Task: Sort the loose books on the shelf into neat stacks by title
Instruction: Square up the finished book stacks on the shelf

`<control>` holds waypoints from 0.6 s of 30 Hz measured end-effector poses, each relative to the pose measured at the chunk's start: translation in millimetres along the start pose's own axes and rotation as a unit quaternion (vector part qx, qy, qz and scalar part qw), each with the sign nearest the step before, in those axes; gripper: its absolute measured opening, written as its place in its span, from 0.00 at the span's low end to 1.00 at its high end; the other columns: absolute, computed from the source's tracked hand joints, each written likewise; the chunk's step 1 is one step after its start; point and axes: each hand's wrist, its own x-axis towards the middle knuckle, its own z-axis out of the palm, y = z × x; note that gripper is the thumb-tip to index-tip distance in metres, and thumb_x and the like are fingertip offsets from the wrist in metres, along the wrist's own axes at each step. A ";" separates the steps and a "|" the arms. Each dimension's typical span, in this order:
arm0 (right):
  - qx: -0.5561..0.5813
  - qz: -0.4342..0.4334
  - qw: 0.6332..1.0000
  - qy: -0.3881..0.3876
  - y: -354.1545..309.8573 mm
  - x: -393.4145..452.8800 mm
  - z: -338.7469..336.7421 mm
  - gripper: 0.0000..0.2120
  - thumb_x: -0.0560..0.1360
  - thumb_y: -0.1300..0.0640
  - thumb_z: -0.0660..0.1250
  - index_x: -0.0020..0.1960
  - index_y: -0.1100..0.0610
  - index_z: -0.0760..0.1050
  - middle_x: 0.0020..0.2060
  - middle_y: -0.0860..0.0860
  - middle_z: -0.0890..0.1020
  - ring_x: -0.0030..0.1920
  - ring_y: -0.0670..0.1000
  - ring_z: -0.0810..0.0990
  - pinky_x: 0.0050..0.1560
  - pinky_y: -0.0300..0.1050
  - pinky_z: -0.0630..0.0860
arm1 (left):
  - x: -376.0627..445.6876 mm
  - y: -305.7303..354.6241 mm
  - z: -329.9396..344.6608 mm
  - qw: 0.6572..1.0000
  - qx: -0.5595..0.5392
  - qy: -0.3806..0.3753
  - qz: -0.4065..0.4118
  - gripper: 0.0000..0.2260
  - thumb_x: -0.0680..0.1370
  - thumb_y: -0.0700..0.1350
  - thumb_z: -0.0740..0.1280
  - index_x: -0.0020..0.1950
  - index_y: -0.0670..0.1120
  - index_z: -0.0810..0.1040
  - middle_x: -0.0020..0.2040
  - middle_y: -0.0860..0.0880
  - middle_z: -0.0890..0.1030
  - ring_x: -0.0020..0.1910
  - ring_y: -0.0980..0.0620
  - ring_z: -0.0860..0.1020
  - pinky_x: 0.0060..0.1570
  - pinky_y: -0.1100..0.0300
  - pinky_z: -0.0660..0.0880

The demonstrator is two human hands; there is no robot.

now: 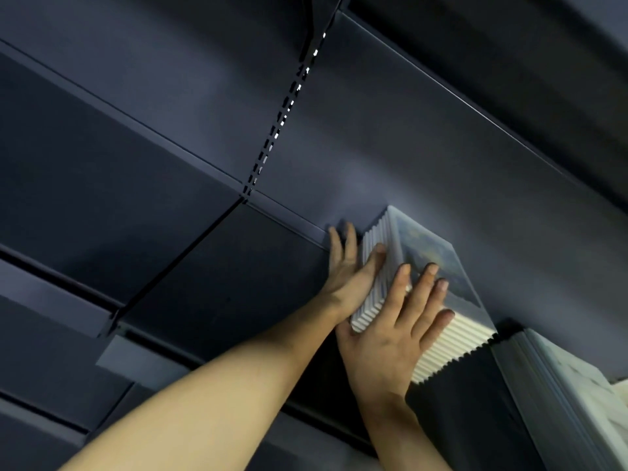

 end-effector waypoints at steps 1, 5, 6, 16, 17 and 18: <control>0.001 0.001 1.000 0.001 0.1 0.1 -0.4 0.58 0.62 0.48 0.79 0.80 0.54 0.46 0.79 0.62 0.50 0.80 0.62 0.45 0.78 0.60 0.37 | -1.2 0.3 -0.8 1.000 -0.002 -0.002 0.003 0.33 0.81 0.63 0.54 0.80 0.57 0.42 0.79 0.55 0.36 0.78 0.56 0.43 0.76 0.56 0.44; 0.006 0.001 1.000 0.003 -0.7 0.3 0.1 0.57 0.62 0.48 0.79 0.80 0.54 0.47 0.78 0.62 0.51 0.79 0.63 0.47 0.78 0.60 0.38 | -3.5 1.4 -3.8 0.999 -0.018 -0.040 -0.008 0.30 0.81 0.64 0.52 0.80 0.57 0.46 0.79 0.55 0.53 0.77 0.56 0.55 0.75 0.58 0.51; 0.007 0.002 1.000 0.002 -0.7 -0.2 0.3 0.57 0.62 0.48 0.78 0.80 0.54 0.47 0.79 0.61 0.51 0.79 0.63 0.47 0.78 0.60 0.38 | -4.6 1.6 -4.4 0.999 -0.016 -0.032 -0.001 0.31 0.81 0.64 0.52 0.80 0.57 0.45 0.79 0.54 0.52 0.77 0.56 0.54 0.76 0.57 0.51; 0.058 0.014 0.996 -0.063 -5.8 1.2 -15.2 0.56 0.63 0.48 0.76 0.80 0.53 0.46 0.80 0.58 0.49 0.80 0.61 0.44 0.77 0.62 0.39 | -47.9 12.3 -7.5 1.000 0.010 0.017 -0.013 0.23 0.82 0.58 0.56 0.76 0.53 0.64 0.71 0.59 0.67 0.66 0.68 0.65 0.67 0.73 0.58; 0.079 0.021 0.994 -0.070 -3.7 1.7 -23.3 0.55 0.64 0.48 0.76 0.80 0.53 0.46 0.80 0.58 0.49 0.80 0.60 0.44 0.77 0.62 0.39 | -58.0 22.0 -10.2 0.997 0.046 0.055 0.018 0.20 0.83 0.54 0.57 0.75 0.52 0.65 0.68 0.60 0.67 0.63 0.71 0.65 0.62 0.78 0.58; 0.100 0.024 0.992 -0.072 -1.3 3.0 -30.9 0.54 0.65 0.47 0.75 0.80 0.52 0.47 0.80 0.58 0.50 0.80 0.59 0.44 0.77 0.61 0.40 | -64.7 30.8 -14.5 0.990 0.092 0.097 0.054 0.20 0.83 0.53 0.57 0.75 0.51 0.65 0.69 0.60 0.67 0.64 0.71 0.64 0.63 0.77 0.58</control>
